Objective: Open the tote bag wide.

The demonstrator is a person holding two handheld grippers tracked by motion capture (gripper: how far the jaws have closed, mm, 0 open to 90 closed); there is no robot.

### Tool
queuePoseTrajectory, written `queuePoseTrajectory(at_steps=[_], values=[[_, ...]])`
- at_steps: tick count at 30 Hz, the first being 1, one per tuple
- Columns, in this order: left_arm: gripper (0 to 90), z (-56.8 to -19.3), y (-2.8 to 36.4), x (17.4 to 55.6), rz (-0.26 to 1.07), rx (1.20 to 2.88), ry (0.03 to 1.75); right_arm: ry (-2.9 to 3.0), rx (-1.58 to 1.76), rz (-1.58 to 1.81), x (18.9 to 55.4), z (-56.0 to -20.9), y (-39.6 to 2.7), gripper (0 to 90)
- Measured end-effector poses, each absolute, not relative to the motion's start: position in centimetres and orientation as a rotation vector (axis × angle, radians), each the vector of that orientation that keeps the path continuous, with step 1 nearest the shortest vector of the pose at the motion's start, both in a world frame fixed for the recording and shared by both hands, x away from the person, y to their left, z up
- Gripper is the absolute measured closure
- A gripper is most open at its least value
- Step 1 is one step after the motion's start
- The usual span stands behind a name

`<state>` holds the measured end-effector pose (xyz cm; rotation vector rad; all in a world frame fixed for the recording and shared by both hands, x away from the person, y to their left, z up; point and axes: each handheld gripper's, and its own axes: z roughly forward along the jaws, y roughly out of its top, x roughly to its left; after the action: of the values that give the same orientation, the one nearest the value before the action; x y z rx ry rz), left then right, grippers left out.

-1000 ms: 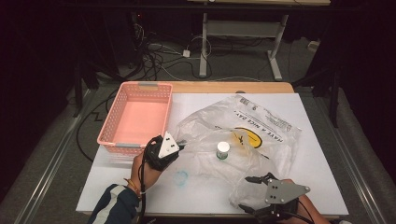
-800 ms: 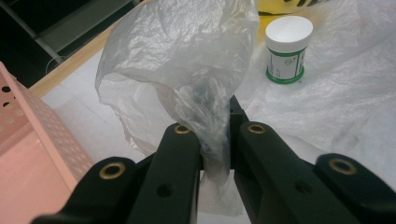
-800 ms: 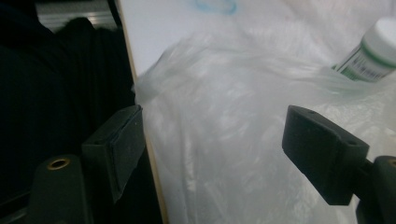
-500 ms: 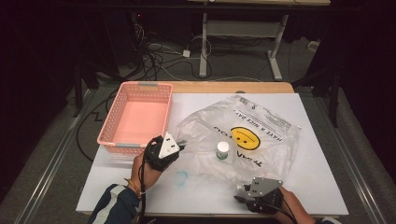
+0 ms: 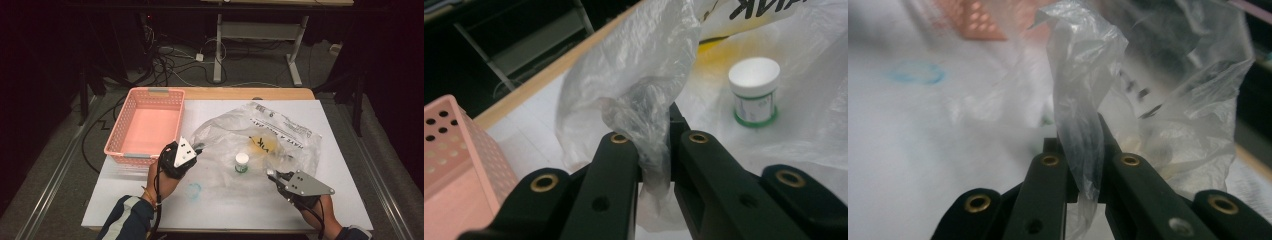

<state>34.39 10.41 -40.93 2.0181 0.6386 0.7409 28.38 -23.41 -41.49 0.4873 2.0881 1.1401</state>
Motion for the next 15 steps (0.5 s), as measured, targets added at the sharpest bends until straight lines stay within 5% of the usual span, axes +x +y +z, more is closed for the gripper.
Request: queuePoseTrajectory(at_steps=[15], values=[[86.9,-35.5,10.2,33.8,0.886,1.785,0.603,1.768,0.504,1.207,30.1,-35.7,-24.8,90.0]])
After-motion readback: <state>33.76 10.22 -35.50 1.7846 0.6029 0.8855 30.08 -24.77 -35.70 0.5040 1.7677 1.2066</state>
